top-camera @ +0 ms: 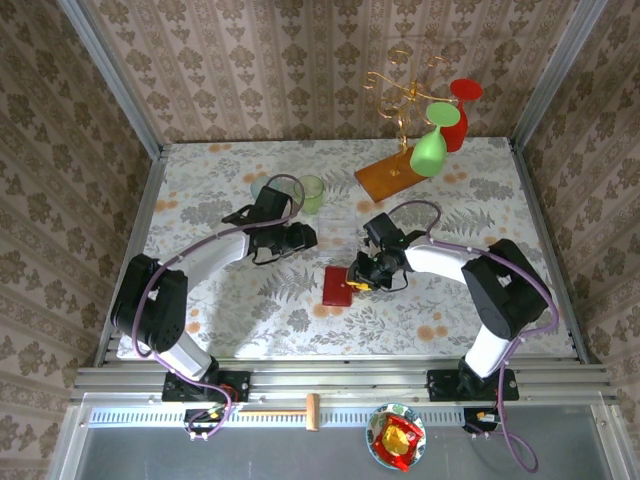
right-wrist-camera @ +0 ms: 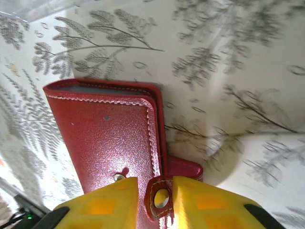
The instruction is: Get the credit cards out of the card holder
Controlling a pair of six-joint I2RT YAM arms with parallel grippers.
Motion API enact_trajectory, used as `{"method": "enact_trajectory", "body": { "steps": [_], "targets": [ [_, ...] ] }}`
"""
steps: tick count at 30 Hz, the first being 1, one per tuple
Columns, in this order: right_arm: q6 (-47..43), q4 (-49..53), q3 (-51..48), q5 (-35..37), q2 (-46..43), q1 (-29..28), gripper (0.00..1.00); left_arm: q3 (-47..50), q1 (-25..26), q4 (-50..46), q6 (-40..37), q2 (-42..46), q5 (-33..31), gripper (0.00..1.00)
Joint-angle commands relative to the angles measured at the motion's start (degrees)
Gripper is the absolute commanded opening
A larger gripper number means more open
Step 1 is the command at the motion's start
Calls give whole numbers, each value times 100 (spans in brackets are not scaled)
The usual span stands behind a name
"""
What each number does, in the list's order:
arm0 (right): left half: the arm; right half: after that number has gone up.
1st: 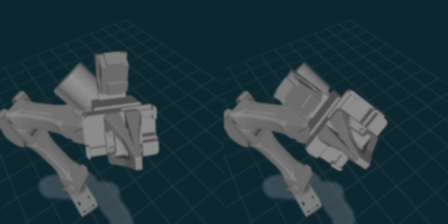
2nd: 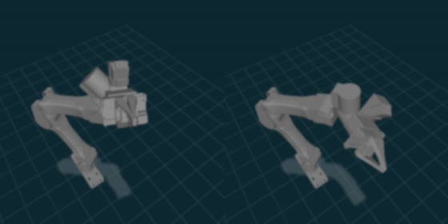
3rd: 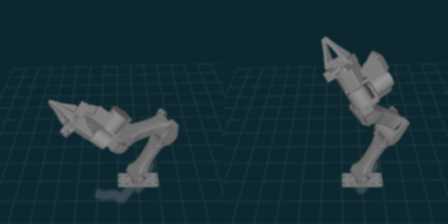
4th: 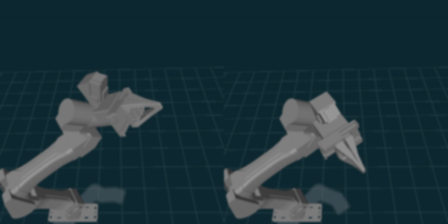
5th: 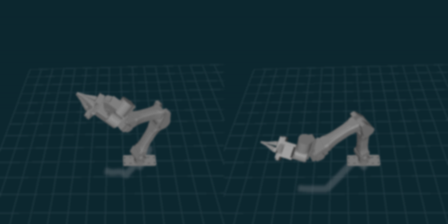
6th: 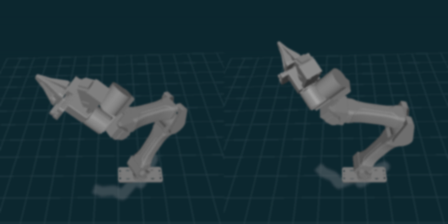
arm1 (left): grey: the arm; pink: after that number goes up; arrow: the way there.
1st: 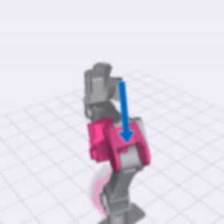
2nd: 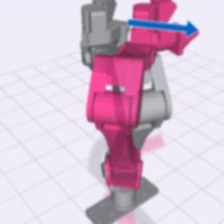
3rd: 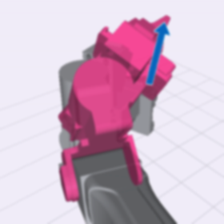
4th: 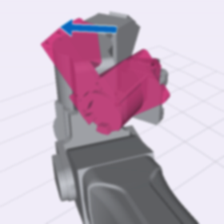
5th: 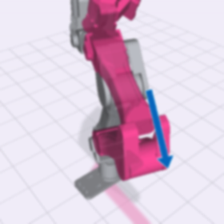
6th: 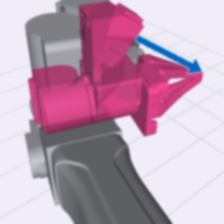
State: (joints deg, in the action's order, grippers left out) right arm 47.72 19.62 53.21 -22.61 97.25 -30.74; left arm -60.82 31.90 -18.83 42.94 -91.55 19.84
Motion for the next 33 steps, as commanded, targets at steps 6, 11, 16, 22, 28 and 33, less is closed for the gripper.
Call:
{"method": "enact_trajectory", "body": {
  "steps": [6, 11, 16, 22, 28, 33],
  "targets": [
    [-391, 1020, 240, 789, -161, 33, 34, -379, 27, -171, -15, -100, -95, 39],
    [-438, 1058, 256, 943, -135, 23, 33, -377, 27, -159, -27, -111, -103, 39],
    [-424, 755, 189, 759, -14, 24, 26, -384, 27, -146, -24, -127, -77, 39],
    [-386, 596, 187, 601, -58, 7, 14, -308, -23, -61, -33, -15, -94, 39],
    [-513, 782, 497, 489, -309, -132, 7, -140, -216, 118, -90, 269, -71, 39],
    [-580, 1020, 933, 442, -379, -381, 4, 72, -466, 268, -144, 556, 5, 39]
  ]
}}
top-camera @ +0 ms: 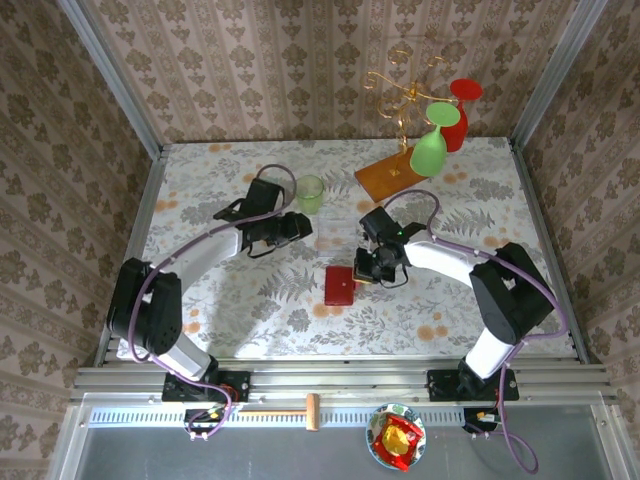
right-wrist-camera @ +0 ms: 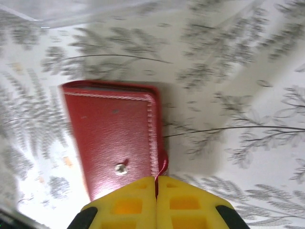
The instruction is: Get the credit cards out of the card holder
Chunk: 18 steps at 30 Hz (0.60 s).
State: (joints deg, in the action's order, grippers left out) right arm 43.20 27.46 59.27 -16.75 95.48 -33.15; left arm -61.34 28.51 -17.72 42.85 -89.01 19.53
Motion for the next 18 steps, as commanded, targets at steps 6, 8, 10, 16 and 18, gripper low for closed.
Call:
{"method": "enact_trajectory", "body": {
  "steps": [6, 8, 10, 16, 18],
  "targets": [
    [-125, 770, 994, -36, -78, -474, 3, 441, -531, 182, -206, 624, 181, 39],
    [-39, 845, 1139, -47, -44, -557, 1, 556, -611, 210, -221, 748, 217, 39],
    [66, 929, 1296, -47, -16, -641, 0, 658, -684, 211, -240, 843, 244, 39],
    [400, 937, 1567, -99, 58, -831, 0, 908, -801, 259, -275, 1026, 322, 39],
    [479, 910, 1584, -82, 100, -860, 0, 955, -803, 298, -275, 1027, 374, 39]
  ]
}}
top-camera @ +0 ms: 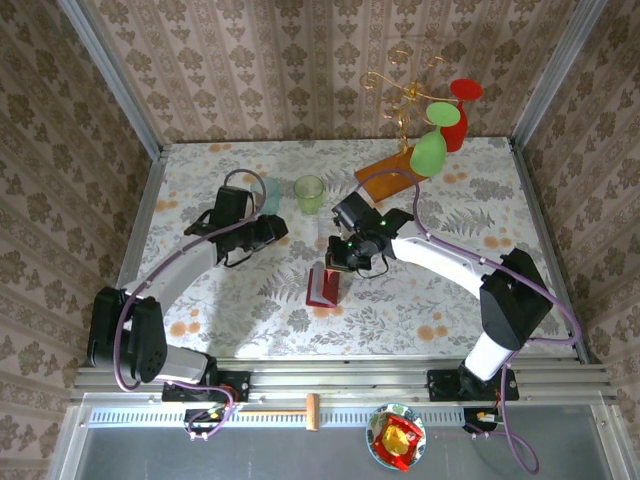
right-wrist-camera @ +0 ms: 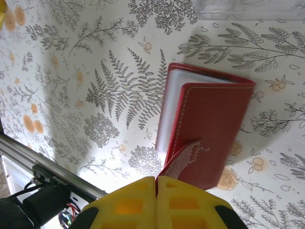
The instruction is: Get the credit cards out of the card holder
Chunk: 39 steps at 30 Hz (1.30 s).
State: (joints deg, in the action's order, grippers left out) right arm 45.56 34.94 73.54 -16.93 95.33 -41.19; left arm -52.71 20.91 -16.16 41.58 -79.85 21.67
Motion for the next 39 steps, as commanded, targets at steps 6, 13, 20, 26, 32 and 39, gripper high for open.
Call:
{"method": "enact_trajectory", "body": {
  "steps": [6, 13, 20, 26, 32, 39],
  "targets": [
    [340, 160, 130, 30, 129, -90, 0, 145, -34, 254, -124, -24, 422, 39],
    [-32, 526, 85, 238, 1, -66, 0, 44, 170, 318, -134, -266, 512, 38],
    [-307, 856, -407, 749, -287, 150, 0, -139, 569, 317, -59, -550, 478, 38],
    [-449, 632, -993, 819, -489, 559, 0, -168, 877, 465, 23, -657, 557, 37],
    [-615, 202, -1431, 725, -389, 816, 0, -271, 1091, 451, 85, -762, 580, 33],
    [-749, 44, -1673, 998, -115, 926, 0, -310, 1478, 720, 336, -1113, 772, 30]
  ]
}}
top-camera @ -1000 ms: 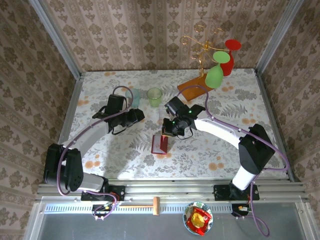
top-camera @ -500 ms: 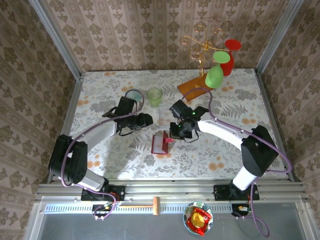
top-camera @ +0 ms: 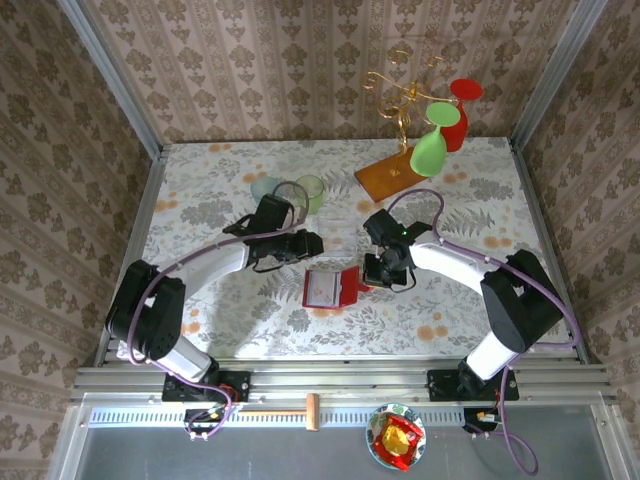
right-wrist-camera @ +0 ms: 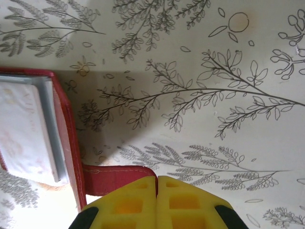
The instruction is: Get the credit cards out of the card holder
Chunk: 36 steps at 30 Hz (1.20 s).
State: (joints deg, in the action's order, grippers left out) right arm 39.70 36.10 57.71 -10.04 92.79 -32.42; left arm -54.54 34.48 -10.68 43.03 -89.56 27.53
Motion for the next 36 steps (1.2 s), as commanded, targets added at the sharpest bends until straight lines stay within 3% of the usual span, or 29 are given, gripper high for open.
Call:
{"method": "enact_trajectory", "body": {
  "steps": [1, 13, 23, 36],
  "targets": [
    [-208, -48, -91, 371, 172, 76, 0, -126, 182, 224, 227, -205, 208, 30],
    [-481, 146, -59, 723, 169, 271, 0, -374, 701, 805, 667, -916, 513, 29],
    [-299, 485, -75, 685, -364, 272, 23, -592, 919, 1056, 818, -1340, 752, 26],
    [-35, 703, 196, 285, -1352, 269, 27, -610, 1085, 1190, 927, -1670, 895, 20]
  ]
}}
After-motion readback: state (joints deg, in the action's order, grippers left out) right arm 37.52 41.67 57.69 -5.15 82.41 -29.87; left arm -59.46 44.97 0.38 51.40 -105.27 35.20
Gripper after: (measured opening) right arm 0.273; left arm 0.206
